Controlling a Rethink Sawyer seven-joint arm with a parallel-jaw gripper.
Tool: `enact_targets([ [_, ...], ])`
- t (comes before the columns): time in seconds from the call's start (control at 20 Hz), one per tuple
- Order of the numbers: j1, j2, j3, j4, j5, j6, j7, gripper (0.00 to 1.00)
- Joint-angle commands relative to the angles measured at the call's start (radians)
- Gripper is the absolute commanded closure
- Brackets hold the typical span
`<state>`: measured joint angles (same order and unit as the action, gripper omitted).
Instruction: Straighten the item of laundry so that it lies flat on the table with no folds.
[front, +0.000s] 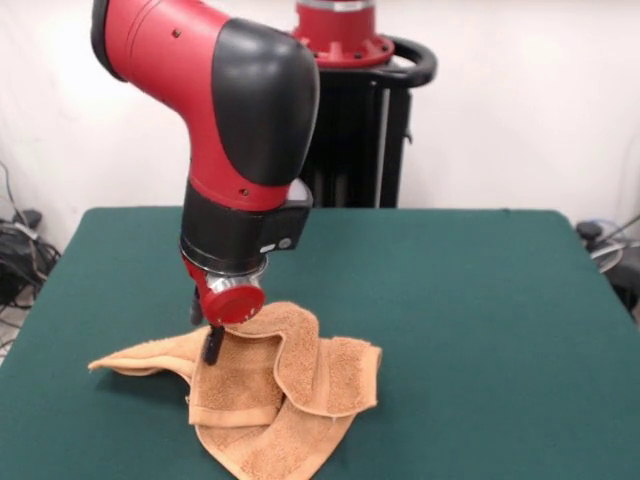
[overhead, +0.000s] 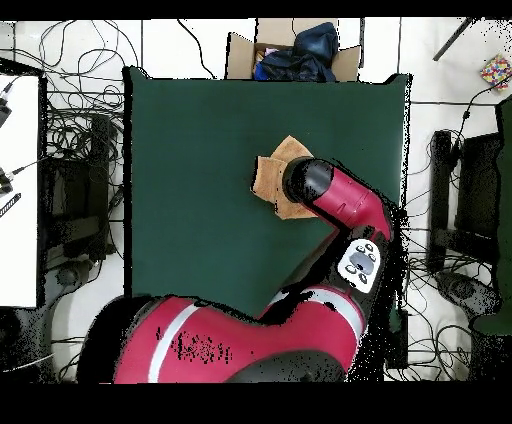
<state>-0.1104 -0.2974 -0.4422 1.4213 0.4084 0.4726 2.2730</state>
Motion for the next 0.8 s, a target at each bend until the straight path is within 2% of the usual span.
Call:
enact_targets([
  [0.05, -0.034, -0.015, 0.216, 0.103, 0.062, -0.029, 0.142, 0.00],
  [0.2, -0.035, -0.021, 0.222, 0.103, 0.057, 0.001, 0.138, 0.00],
  [0.55, -0.075, -0.026, 0.267, 0.084, 0.038, 0.159, 0.092, 0.00],
  [0.8, -0.076, -0.017, 0.256, 0.067, 0.002, 0.155, 0.078, 0.00],
])
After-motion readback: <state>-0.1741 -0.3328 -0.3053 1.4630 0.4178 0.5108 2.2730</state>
